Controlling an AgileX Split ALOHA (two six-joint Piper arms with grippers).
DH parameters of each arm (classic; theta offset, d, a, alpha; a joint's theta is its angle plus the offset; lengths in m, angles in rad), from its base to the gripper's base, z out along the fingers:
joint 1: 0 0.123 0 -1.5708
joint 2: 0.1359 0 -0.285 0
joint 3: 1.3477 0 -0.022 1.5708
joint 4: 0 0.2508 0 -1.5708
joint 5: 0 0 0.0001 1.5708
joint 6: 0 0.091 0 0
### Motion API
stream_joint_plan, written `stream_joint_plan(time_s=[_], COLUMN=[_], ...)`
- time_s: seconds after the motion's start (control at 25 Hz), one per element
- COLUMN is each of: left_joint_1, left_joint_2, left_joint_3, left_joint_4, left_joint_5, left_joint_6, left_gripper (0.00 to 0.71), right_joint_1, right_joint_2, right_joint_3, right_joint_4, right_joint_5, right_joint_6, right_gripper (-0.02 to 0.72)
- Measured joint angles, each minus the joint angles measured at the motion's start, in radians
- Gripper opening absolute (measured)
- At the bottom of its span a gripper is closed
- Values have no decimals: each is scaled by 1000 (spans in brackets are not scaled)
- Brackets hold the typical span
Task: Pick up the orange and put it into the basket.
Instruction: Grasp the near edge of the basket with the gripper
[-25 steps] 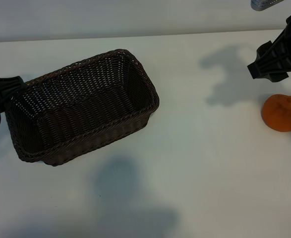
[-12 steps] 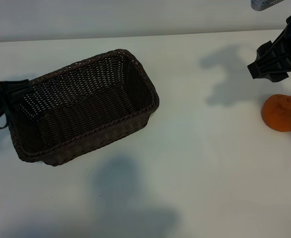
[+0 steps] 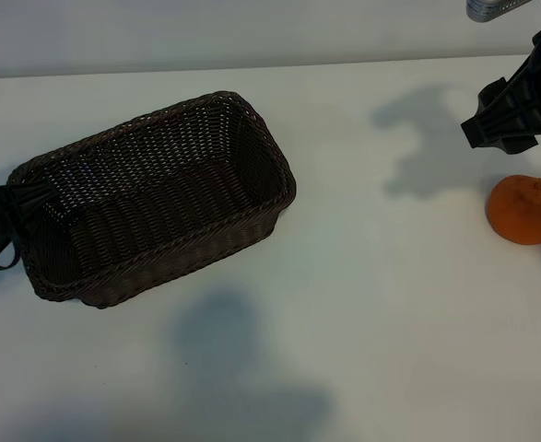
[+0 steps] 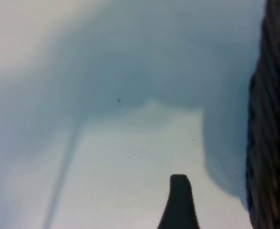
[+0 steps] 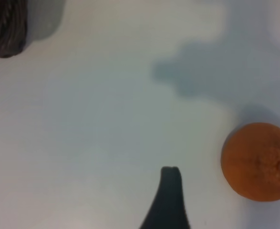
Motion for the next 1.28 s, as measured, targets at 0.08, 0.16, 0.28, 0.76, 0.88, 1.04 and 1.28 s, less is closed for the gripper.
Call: stream_joint_plan(time_s=[0.08, 0.16, 0.28, 0.76, 0.88, 1.04, 1.28], left_joint_1=[3, 3, 4, 4, 4, 4, 4], left_joint_2=[1, 12, 53, 197, 205, 211, 226], left_joint_3=[0, 0, 0, 0, 0, 0, 0], left_joint_4=[0, 0, -4, -48, -48, -48, -48], left_joint_5=[-14, -33, -61, -151, -160, -171, -173], left_joint_6=[0, 0, 1, 24, 25, 25, 25], left_gripper=[577, 577, 577, 577, 577, 577, 487], right_joint_1=[0, 0, 0, 0, 0, 0, 0], right_joint_2=[0, 0, 0, 0, 0, 0, 0], right_joint_3=[0, 0, 0, 0, 0, 0, 0], right_joint_4=[0, 0, 0, 0, 0, 0, 0], right_joint_5=[0, 0, 0, 3, 3, 3, 3], right_joint_6=[0, 0, 0, 0, -1, -1, -1], right_gripper=[594, 594, 594, 594, 594, 594, 594])
